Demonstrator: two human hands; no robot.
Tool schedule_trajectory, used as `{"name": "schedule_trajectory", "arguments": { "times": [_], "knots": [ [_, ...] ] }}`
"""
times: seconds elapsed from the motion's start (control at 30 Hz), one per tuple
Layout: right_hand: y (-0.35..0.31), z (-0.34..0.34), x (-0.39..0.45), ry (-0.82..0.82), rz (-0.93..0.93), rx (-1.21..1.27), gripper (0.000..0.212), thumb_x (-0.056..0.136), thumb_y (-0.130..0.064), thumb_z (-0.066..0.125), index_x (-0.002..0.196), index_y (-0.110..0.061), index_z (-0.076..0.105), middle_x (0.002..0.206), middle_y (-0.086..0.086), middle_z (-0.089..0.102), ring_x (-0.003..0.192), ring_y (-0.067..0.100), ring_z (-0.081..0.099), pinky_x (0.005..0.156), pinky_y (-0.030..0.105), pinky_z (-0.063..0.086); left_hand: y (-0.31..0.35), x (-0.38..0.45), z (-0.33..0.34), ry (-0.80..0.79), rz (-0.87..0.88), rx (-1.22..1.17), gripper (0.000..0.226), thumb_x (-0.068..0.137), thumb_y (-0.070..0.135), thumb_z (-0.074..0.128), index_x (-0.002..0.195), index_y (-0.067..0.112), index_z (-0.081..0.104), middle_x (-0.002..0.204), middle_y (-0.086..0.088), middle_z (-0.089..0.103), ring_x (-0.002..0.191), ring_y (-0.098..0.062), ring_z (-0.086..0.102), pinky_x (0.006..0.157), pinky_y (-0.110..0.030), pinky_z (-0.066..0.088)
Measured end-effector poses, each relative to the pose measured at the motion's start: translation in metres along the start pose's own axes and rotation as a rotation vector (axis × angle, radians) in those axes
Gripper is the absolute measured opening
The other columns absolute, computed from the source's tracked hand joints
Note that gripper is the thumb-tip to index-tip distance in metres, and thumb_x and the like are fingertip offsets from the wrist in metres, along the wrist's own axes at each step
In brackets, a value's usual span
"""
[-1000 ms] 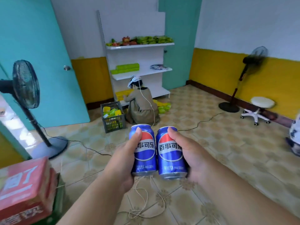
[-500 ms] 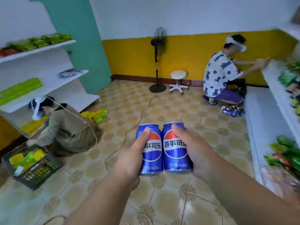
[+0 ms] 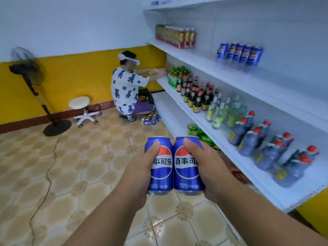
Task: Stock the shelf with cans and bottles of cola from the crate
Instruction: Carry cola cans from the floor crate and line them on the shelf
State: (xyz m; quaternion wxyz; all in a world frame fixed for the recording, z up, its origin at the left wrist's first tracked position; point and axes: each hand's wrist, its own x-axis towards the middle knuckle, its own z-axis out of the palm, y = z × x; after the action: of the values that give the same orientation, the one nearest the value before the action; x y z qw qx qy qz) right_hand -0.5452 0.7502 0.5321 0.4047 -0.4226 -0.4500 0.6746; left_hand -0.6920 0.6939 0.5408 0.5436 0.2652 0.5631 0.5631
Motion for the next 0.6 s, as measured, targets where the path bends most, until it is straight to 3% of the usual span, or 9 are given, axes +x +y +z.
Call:
{"name": "schedule_trajectory", "arguments": {
  "times": [0.13,0.23,0.43,0.53,0.6],
  "knots": [
    [-0.018,-0.048,0.047,0.111,-0.054,-0.003,0.058,0.071,-0.052,0.079,0.114,-0.014,0.067,0.103,0.018,0.075,0.091,0.04,0.073,0.08,0.056,0.06,0.005,0.059,0.05,-0.098,-0.031,0.012,0.063,0.066,0.059,0.066,0.113,0.017,0.07,0.102,-0.011,0.077,0.092,-0.035,0.074,0.088,-0.06,0.056],
    [-0.039,-0.076,0.087,0.149,-0.081,-0.006,0.057,0.072,-0.049,0.079,0.113,-0.011,0.067,0.101,0.019,0.075,0.088,0.039,0.073,0.078,0.054,0.06,0.016,0.104,0.084,-0.132,-0.025,0.023,0.054,0.072,0.055,0.063,0.11,0.017,0.07,0.098,-0.01,0.078,0.089,-0.032,0.075,0.082,-0.054,0.059],
    [-0.072,-0.109,0.159,0.169,-0.106,0.023,0.067,0.062,-0.052,0.077,0.113,-0.011,0.064,0.101,0.02,0.074,0.087,0.039,0.073,0.078,0.054,0.061,0.039,0.183,0.126,-0.171,-0.013,0.069,0.054,0.074,0.056,0.063,0.111,0.017,0.069,0.098,-0.01,0.077,0.088,-0.033,0.075,0.083,-0.054,0.059],
    [-0.078,-0.113,0.198,0.193,-0.108,0.075,0.058,0.065,-0.048,0.075,0.11,-0.013,0.066,0.099,0.02,0.075,0.082,0.034,0.074,0.076,0.051,0.062,0.05,0.225,0.134,-0.176,-0.023,0.095,0.044,0.084,0.052,0.063,0.111,0.018,0.069,0.098,-0.01,0.077,0.089,-0.035,0.074,0.086,-0.059,0.057],
    [-0.081,-0.112,0.228,0.213,-0.103,0.122,0.05,0.069,-0.046,0.073,0.107,-0.014,0.066,0.095,0.017,0.076,0.08,0.032,0.074,0.077,0.051,0.062,0.062,0.258,0.138,-0.194,-0.006,0.124,0.046,0.078,0.052,0.065,0.109,0.019,0.068,0.095,-0.009,0.078,0.087,-0.034,0.075,0.085,-0.058,0.058]
  ]
}}
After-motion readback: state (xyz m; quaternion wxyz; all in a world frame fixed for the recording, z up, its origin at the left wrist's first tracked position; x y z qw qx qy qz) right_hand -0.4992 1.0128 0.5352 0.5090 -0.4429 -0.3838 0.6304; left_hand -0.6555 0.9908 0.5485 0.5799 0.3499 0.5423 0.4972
